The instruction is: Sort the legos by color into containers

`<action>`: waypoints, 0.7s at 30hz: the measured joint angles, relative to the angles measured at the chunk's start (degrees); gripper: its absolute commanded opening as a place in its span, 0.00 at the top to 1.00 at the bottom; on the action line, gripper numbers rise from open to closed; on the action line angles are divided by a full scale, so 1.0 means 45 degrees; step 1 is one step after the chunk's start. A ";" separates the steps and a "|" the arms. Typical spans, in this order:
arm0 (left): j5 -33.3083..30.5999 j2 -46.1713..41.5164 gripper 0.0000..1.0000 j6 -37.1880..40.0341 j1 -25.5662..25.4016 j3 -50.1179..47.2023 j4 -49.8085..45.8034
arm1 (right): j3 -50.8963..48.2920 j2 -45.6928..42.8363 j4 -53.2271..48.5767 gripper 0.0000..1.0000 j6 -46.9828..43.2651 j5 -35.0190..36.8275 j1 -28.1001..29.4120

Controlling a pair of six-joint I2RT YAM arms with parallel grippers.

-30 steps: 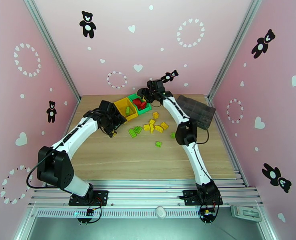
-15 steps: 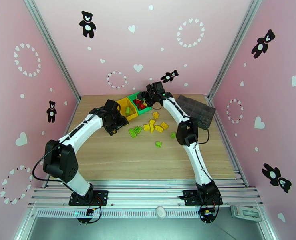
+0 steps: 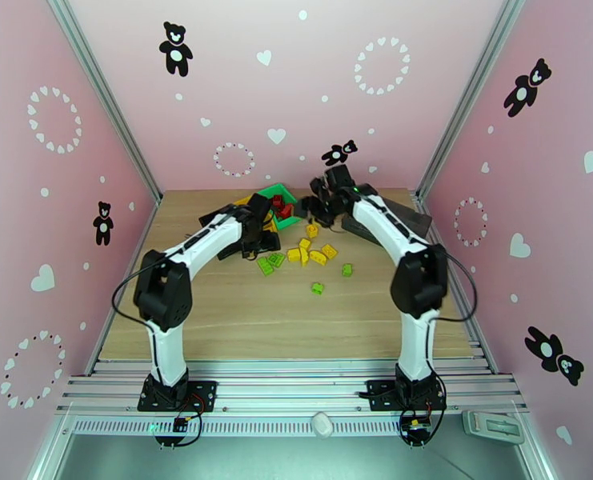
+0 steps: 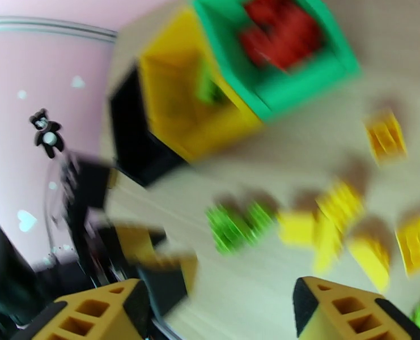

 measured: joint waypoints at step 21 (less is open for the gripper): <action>-0.0287 0.3075 0.42 0.2239 -0.0350 0.2565 -0.1035 | -0.6135 -0.3249 0.0797 0.43 0.0175 0.0044 0.0646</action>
